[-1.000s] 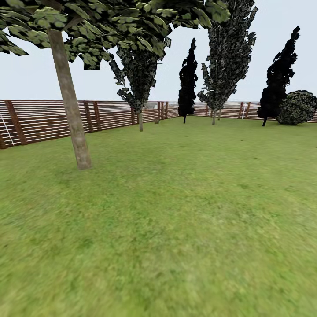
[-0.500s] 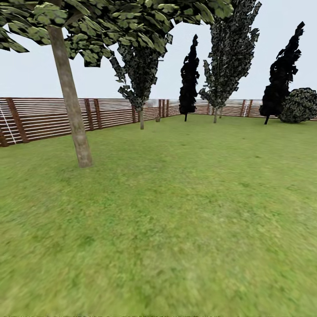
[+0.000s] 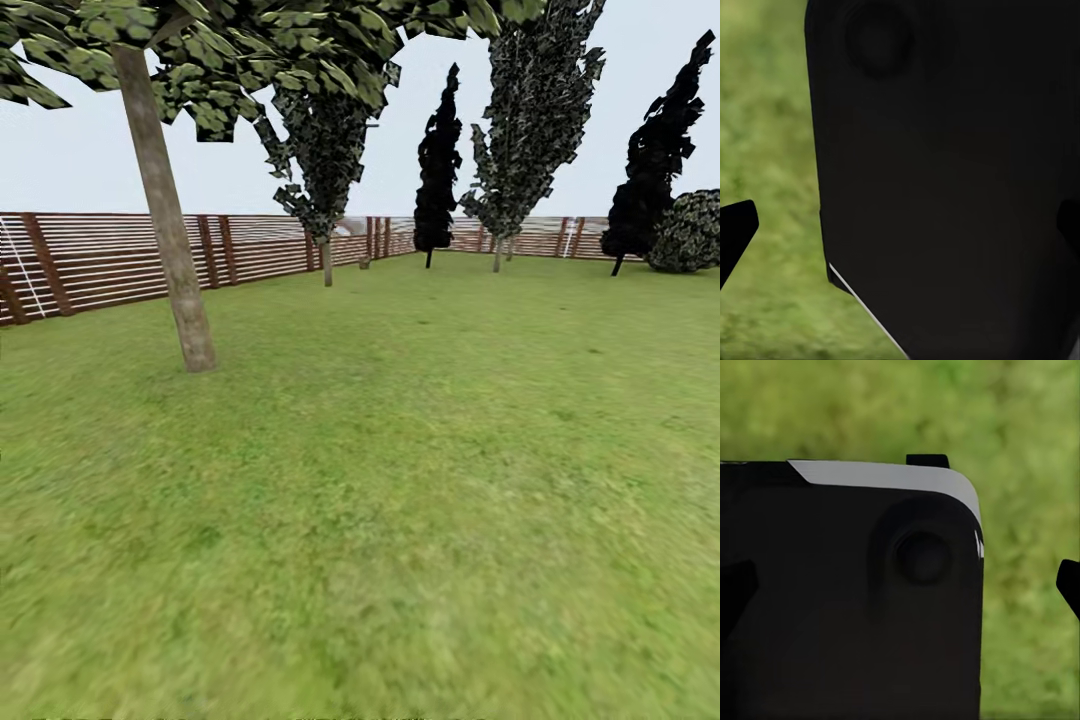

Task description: Take the three Easter eggs out of the wicker basket on the lawn in the garden, then place them on the lawn next to a single tree (choose any tree) so that all three eggs are next to the same tree and none are left in the basket.

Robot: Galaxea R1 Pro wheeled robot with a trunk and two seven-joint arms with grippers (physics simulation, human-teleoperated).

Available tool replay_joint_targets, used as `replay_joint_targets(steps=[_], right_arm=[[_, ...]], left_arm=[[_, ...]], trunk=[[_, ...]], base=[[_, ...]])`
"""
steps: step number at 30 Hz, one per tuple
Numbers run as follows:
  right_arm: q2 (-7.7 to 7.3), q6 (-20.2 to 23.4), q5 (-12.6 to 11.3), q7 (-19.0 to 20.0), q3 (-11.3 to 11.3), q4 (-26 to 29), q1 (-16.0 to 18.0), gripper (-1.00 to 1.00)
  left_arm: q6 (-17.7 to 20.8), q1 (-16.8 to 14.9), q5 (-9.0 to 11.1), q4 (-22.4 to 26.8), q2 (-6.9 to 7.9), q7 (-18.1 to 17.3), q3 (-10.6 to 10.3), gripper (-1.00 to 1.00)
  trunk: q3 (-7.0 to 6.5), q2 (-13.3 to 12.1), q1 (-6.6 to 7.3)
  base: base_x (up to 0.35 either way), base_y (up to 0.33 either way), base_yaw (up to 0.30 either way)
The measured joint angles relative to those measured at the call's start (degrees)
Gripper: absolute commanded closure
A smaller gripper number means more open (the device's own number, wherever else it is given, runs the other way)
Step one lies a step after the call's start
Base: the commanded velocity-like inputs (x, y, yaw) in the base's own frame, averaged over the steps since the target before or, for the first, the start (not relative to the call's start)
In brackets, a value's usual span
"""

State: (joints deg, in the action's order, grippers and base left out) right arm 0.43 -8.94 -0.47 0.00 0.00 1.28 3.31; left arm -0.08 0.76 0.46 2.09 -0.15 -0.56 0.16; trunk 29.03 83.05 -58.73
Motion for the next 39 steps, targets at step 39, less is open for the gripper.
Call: replay_joint_targets(steps=[39], right_arm=[[-0.16,-0.1,0.0,0.1,-0.2,0.0,0.0,-1.00]], left_arm=[[0.0,0.0,0.0,0.0,0.03,0.0,0.1,-1.00]], trunk=[[2.79,0.0,0.01]], base=[[0.057,0.000,-0.134]])
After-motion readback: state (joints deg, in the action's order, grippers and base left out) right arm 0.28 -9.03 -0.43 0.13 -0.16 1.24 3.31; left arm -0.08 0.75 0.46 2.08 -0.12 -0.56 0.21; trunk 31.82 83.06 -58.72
